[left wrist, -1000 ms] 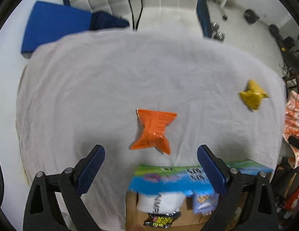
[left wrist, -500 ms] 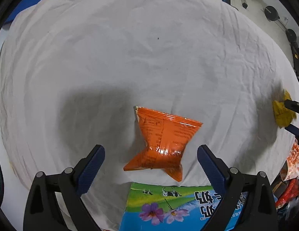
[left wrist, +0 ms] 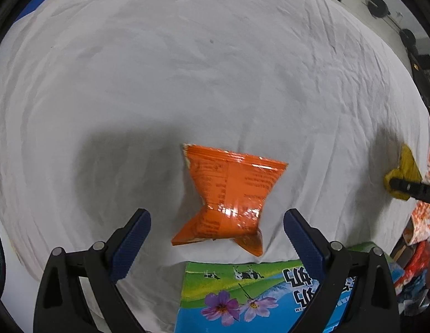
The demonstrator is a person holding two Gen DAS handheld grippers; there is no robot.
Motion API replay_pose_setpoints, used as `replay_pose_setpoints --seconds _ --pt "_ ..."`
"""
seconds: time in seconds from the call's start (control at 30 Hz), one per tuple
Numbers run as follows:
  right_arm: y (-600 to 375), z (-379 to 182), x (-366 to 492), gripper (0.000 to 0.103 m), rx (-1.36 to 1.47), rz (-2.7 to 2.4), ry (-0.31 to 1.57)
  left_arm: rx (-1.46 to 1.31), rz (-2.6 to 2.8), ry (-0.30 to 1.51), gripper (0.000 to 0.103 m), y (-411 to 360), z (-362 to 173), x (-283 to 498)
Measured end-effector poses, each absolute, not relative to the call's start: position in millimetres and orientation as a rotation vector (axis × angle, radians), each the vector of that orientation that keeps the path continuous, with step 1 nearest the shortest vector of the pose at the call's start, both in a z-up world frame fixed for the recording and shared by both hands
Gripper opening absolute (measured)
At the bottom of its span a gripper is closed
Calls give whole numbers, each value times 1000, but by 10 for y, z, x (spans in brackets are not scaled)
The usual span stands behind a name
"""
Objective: Organize soft objects
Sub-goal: 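Grasp the orange packet with the left tool while the right tool grasps the yellow packet, then carry both packets over the box and open both tools to drop them inside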
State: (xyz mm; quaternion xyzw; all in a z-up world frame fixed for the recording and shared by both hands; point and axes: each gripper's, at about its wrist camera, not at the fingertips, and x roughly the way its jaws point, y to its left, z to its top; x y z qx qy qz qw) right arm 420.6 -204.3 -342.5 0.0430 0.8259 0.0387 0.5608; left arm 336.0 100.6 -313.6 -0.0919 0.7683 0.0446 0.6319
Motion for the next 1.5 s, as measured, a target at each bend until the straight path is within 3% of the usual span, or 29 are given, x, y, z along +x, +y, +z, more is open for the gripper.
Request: replay_pose_setpoints --seconds 0.17,0.23,0.37,0.43,0.63,0.87,1.13,1.5 --pt "-1975 -3439 4048 55 -9 94 1931 -191 85 1777 98 906 -3287 3350" --pt "-1970 -3454 4028 61 29 86 1927 -195 77 1778 93 864 -3342 3366" --pt "-2009 -3450 4021 74 102 55 1909 -171 64 1795 53 779 -3460 3375" --pt "-2024 -3428 4049 74 125 33 1892 -156 73 1797 46 743 -3500 3383" --pt "-2252 -3458 4137 73 267 -37 1880 -145 90 1774 45 682 -3599 3325" --pt "-2188 -3434 4291 49 197 -103 1840 -134 99 1778 44 677 -3559 3346" --pt "-2155 -3124 4246 47 147 -77 1771 -147 109 1710 40 664 -3271 3428" --pt "-2153 -2253 3941 47 55 68 1628 -122 45 1508 40 310 -2257 3385"
